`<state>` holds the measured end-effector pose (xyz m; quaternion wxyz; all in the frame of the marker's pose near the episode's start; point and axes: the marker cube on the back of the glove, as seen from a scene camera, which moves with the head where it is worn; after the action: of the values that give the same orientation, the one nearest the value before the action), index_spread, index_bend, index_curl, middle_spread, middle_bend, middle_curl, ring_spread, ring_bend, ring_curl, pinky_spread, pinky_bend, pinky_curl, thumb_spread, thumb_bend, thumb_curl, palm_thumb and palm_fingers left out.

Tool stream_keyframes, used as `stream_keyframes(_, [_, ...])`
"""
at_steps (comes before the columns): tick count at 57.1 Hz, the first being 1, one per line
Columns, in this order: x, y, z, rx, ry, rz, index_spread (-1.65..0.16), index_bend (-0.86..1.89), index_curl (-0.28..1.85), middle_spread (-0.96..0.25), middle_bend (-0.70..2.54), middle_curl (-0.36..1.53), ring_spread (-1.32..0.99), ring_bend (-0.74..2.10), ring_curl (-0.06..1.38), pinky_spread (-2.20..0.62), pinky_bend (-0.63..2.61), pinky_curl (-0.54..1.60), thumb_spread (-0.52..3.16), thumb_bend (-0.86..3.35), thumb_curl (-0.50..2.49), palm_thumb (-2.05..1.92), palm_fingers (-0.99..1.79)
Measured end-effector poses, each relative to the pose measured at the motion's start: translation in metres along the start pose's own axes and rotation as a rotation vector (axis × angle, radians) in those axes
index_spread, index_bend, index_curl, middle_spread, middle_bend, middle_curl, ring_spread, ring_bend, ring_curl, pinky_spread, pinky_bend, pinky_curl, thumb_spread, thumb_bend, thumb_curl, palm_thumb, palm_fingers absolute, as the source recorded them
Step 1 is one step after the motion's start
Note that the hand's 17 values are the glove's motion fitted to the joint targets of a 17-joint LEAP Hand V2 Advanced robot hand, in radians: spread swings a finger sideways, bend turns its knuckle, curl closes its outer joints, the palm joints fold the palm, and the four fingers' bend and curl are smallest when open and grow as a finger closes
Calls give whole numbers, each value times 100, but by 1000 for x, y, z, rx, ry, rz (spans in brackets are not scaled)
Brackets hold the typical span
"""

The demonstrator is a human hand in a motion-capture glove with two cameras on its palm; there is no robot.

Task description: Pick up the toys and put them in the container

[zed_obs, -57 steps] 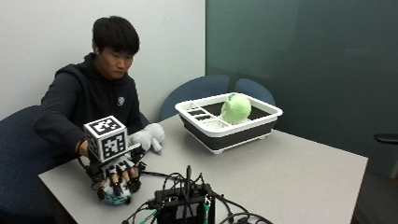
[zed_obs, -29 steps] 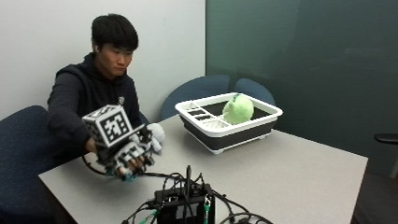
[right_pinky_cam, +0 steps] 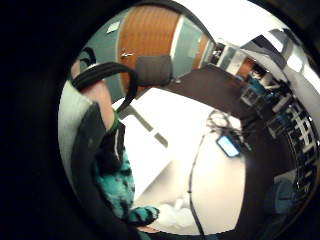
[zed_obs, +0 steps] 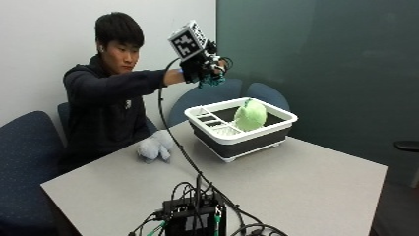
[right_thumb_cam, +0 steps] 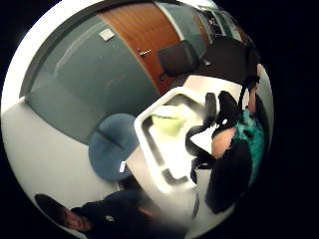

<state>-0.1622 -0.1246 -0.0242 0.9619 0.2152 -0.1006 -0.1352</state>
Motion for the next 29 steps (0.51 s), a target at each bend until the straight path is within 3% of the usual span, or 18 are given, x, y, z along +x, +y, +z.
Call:
stream_keyframes(4, [-22,-3,38,-46,70,-31,-7,137,99,-30,129,98,-51,138,73,-59,111,83,159,33,46,42,68])
stream_keyframes(8, [-41,-5,69,-123,-3,105,-7,139,100,-29,129,98,-50,137,74,-58,110,86,158,28,43,34,57])
stream_keyframes(11, [-52,2,88,-229,-37,120,-7,138,100,-29,127,98,-49,132,75,-55,108,87,156,24,40,26,42])
stream_keyframes(14, [-53,9,94,-321,-70,119,-8,127,96,-27,110,92,-44,113,71,-44,104,85,149,15,35,13,-1])
stream_keyframes(16, [-56,13,92,-347,-99,117,-12,114,90,-23,87,83,-34,88,65,-35,107,83,140,6,32,1,-46])
stream_keyframes(17, [-56,15,89,-351,-106,114,-13,110,88,-22,83,81,-32,82,63,-32,106,81,138,4,32,-1,-42])
stream_keyframes(18, [-56,17,84,-350,-109,111,-15,100,84,-18,69,76,-28,70,59,-28,108,80,135,2,31,-4,-63])
stream_keyframes(26, [31,12,-5,-302,-195,167,-24,60,64,-9,30,58,-11,28,42,-8,93,69,123,-5,29,-6,-46])
stream_keyframes(29, [34,41,-22,-304,-135,95,-26,52,60,-7,24,55,-9,21,39,-5,84,65,122,-5,28,-5,-34])
